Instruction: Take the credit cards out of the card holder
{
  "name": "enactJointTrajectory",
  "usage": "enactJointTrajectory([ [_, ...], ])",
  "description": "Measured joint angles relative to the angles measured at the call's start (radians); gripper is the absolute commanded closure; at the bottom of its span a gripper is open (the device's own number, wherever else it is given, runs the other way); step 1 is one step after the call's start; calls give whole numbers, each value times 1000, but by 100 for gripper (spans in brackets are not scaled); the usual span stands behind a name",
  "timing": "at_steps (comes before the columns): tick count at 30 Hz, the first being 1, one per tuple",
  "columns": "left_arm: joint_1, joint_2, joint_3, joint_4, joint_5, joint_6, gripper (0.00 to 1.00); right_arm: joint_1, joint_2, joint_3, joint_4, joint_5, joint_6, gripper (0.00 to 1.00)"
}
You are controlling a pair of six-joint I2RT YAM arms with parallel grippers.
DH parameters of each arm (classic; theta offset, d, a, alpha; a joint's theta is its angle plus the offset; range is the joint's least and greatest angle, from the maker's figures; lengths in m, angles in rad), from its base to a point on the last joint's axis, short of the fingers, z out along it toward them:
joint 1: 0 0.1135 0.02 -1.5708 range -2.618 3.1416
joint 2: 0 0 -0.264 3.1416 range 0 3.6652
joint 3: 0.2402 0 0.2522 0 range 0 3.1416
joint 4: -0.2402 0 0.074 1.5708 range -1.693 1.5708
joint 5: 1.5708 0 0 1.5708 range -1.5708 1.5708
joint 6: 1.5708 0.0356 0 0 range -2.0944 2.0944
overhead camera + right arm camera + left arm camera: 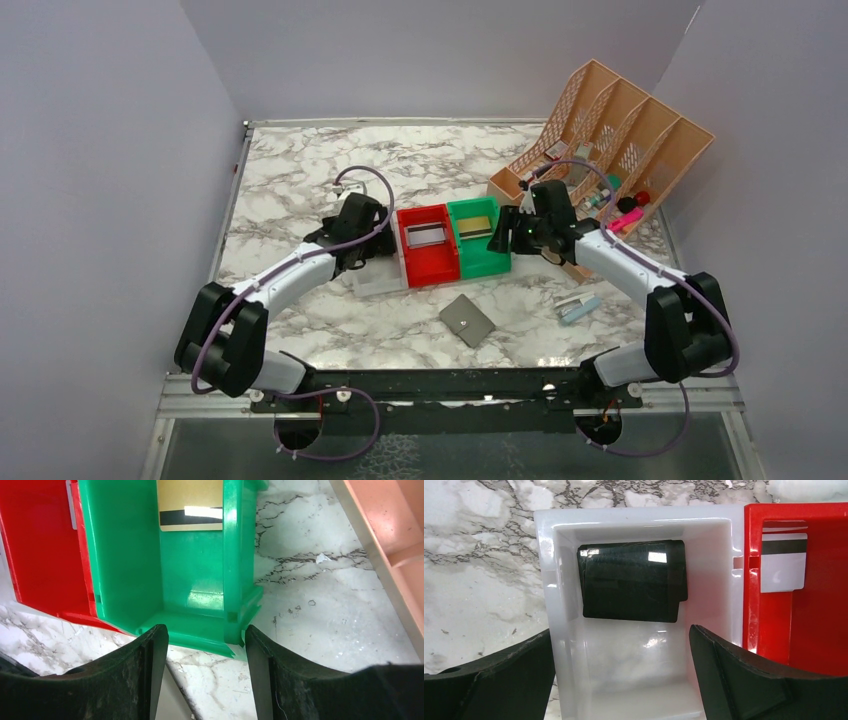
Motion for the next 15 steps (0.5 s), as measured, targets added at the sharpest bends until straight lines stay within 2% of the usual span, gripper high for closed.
enactJointTrajectory([
  [7,3,7,11,1,0,23,1,0,-34,0,-56,89,-7,28],
  [15,12,-2,43,-11,-15,39,1,0,-275,-114,-83,88,6,27],
])
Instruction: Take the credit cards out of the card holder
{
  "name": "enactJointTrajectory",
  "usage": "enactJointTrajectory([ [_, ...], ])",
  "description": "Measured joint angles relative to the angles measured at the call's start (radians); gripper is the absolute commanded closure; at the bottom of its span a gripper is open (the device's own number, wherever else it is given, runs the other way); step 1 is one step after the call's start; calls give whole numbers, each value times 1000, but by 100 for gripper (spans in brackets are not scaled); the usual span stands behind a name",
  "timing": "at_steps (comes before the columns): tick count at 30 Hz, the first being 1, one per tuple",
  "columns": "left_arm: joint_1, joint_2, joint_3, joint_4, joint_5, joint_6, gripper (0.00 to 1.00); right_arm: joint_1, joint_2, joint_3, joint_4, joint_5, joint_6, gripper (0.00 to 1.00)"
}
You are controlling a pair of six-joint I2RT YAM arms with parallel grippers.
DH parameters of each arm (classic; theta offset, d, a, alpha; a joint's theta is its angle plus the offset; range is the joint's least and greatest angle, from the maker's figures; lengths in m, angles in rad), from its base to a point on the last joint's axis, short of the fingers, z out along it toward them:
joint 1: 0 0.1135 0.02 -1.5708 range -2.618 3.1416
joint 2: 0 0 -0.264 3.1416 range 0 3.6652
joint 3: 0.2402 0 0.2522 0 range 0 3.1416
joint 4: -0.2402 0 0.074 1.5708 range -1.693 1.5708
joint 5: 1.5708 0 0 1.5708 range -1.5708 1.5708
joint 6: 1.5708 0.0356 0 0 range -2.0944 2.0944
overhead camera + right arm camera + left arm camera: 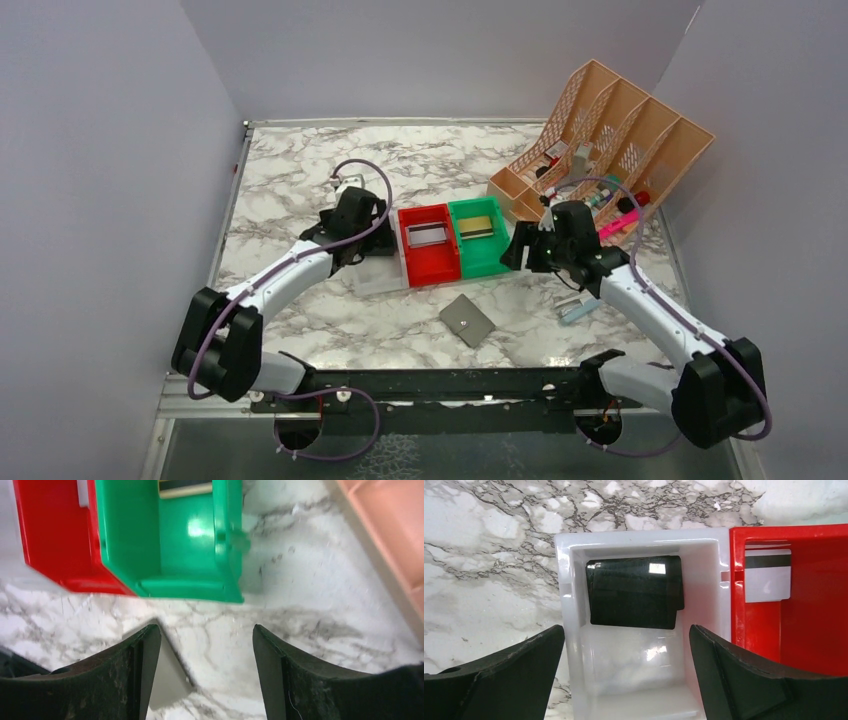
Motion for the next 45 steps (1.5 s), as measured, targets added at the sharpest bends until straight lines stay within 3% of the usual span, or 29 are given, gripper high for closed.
enactJointTrajectory([
  [7,0,-134,-3,-32,-13,-9,1,0,-155,-174,-8,-143,47,34],
  [12,1,-277,-48,-34,16,-25,1,30,-119,-271,53,-311,81,37],
  [21,-26,-410,-219,41,330,-104,13,192,51,-292,134,-346,95,42],
  [27,-270,-404,-282,59,359,-166,19,260,93,-278,156,-296,100,54],
  [30,-401,-380,-284,68,335,-206,23,280,101,-280,176,-282,107,72],
  [34,-532,-336,-285,77,263,-261,26,298,106,-298,203,-272,129,82],
  [40,-683,-192,-255,77,142,-306,28,312,85,-333,259,-278,173,84],
  [45,-763,6,-120,73,60,-278,35,315,64,-367,294,-287,195,84],
])
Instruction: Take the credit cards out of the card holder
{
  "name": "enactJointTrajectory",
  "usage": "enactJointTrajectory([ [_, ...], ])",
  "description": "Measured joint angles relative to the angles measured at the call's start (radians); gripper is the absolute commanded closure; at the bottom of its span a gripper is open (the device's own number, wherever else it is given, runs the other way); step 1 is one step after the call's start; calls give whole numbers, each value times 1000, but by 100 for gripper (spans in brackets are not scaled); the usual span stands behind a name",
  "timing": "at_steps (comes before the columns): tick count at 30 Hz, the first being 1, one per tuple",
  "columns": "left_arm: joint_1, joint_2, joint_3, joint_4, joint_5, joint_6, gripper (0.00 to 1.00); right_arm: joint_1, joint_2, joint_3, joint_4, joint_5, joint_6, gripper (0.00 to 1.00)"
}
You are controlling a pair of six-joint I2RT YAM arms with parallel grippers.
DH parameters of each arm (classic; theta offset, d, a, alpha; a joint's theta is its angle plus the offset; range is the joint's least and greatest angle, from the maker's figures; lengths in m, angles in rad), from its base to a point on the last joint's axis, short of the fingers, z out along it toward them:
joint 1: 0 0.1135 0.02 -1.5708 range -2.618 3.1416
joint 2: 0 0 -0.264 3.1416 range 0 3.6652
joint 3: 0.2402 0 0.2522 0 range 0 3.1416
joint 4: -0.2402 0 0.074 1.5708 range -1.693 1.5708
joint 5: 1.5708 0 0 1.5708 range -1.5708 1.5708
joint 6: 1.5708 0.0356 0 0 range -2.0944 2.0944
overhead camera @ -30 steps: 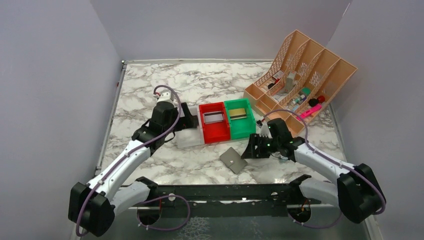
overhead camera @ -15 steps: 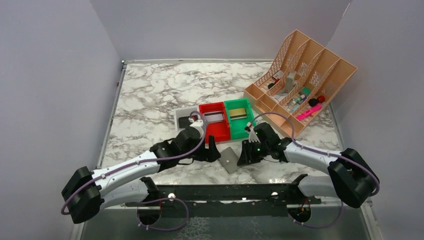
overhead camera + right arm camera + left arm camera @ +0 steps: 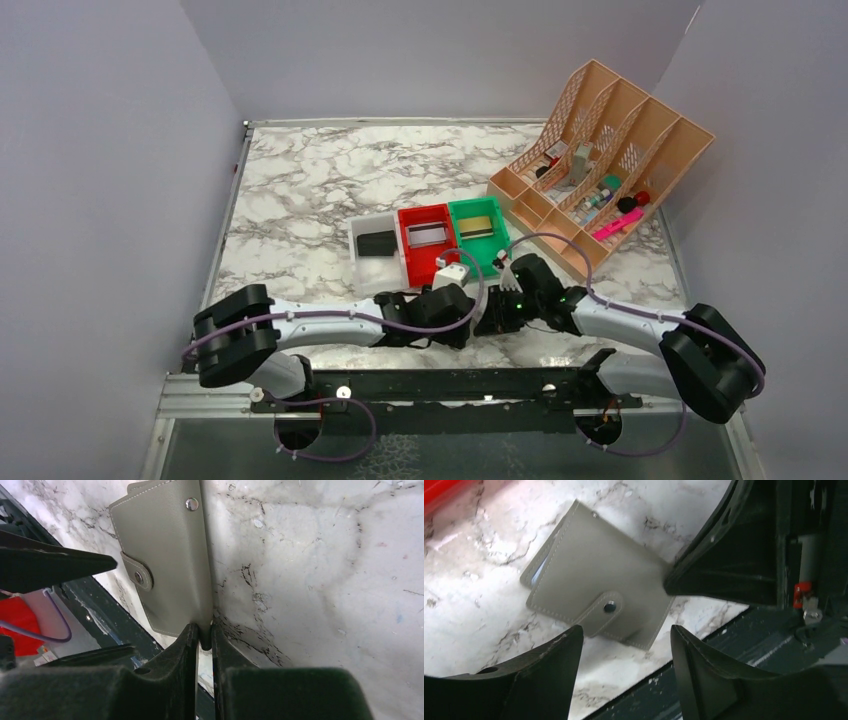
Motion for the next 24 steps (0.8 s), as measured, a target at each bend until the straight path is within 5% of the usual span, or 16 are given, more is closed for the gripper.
enactJointTrajectory([
  [6,-18,124,86,-23,-77,49,45,1,-28,-32,31,0,32,84],
  [17,-31,200,141,-77,-131,151,77,2,-68,-61,32,16,92,84],
  [24,-41,171,108,-48,-159,158,72,5,-126,-90,37,61,167,83],
])
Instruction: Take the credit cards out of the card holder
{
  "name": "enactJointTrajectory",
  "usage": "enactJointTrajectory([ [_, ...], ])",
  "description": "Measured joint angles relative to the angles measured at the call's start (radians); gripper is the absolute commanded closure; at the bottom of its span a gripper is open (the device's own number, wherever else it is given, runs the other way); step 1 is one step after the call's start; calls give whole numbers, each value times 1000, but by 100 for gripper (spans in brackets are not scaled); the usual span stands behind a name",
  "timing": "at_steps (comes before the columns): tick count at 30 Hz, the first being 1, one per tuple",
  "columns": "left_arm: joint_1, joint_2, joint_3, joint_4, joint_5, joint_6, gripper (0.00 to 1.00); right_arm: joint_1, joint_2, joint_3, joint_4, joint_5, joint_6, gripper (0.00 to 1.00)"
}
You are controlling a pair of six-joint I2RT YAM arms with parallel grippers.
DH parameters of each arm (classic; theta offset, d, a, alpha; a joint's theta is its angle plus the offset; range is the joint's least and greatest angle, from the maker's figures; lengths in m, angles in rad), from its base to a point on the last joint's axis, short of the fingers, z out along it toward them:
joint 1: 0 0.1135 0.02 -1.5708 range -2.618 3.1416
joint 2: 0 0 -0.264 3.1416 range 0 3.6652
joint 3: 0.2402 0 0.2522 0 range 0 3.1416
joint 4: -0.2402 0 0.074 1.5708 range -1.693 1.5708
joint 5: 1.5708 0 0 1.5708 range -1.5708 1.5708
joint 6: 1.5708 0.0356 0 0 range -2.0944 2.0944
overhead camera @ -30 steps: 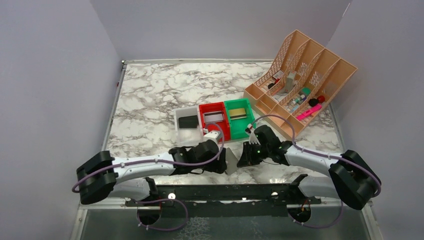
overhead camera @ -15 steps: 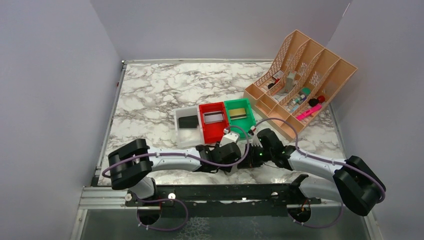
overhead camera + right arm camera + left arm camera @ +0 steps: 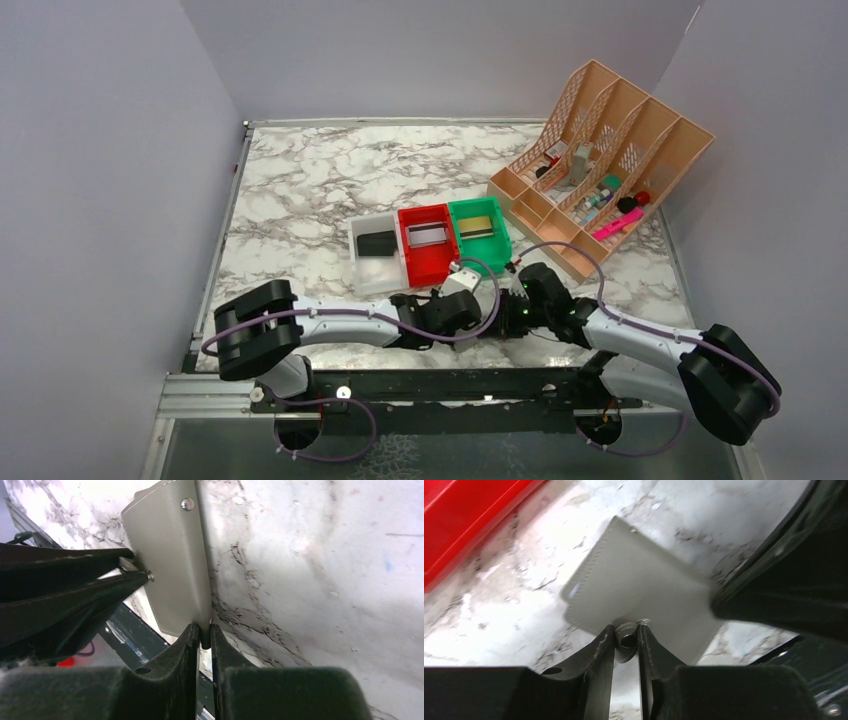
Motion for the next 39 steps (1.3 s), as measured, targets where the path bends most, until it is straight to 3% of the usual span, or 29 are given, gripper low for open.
enactJointTrajectory([
  [6,15,-66,-65,-44,-9,-12,58,2,-35,-15,-29,23,53,73],
  [14,38,-151,-174,-53,-16,-76,55,2,-74,-3,-95,55,66,63],
  [26,106,-163,-243,160,114,-142,77,2,-67,183,-249,78,-55,60],
  [29,107,-168,-263,198,124,-166,89,2,-66,211,-263,77,-89,57],
  [33,107,-195,-287,202,124,-182,98,2,-75,212,-263,73,-106,54],
  [39,107,-295,-297,174,122,-167,100,7,-124,211,-268,140,-92,42],
])
